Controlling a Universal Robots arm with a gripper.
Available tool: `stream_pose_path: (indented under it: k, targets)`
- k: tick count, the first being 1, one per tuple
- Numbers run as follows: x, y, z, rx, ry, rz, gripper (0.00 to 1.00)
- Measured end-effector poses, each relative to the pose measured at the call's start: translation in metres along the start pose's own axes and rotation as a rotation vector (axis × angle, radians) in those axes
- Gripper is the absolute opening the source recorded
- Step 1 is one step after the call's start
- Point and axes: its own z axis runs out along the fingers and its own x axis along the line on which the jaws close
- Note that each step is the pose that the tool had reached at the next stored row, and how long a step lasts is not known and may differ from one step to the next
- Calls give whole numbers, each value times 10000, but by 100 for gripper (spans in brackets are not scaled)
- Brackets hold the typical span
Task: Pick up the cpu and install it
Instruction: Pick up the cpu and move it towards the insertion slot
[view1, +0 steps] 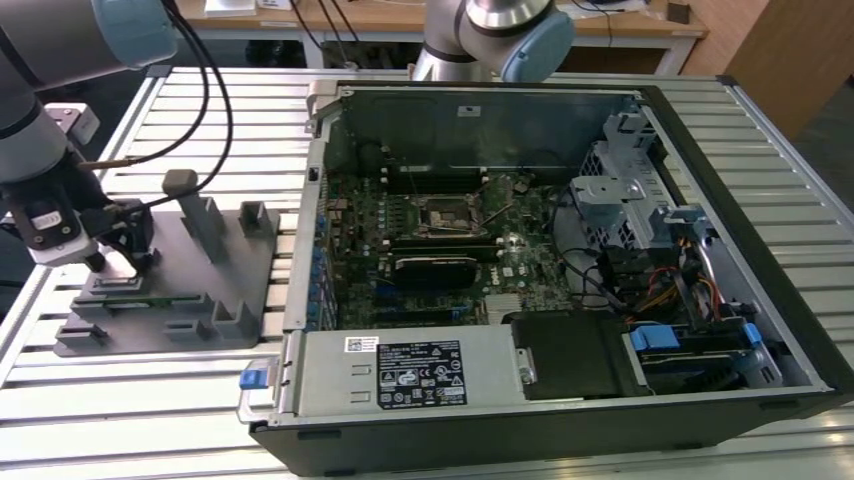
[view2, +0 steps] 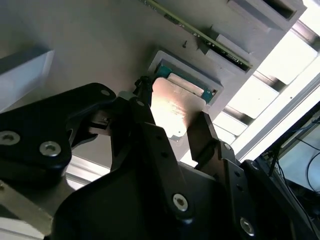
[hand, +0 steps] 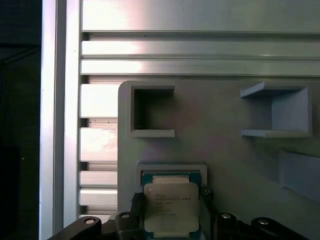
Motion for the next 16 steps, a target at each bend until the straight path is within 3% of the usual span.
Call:
stream_pose_path:
  k: [4,16]
  targets:
    - [1,3,-130,1,1,0,53]
    - [3,15,-649,1,0,0,53]
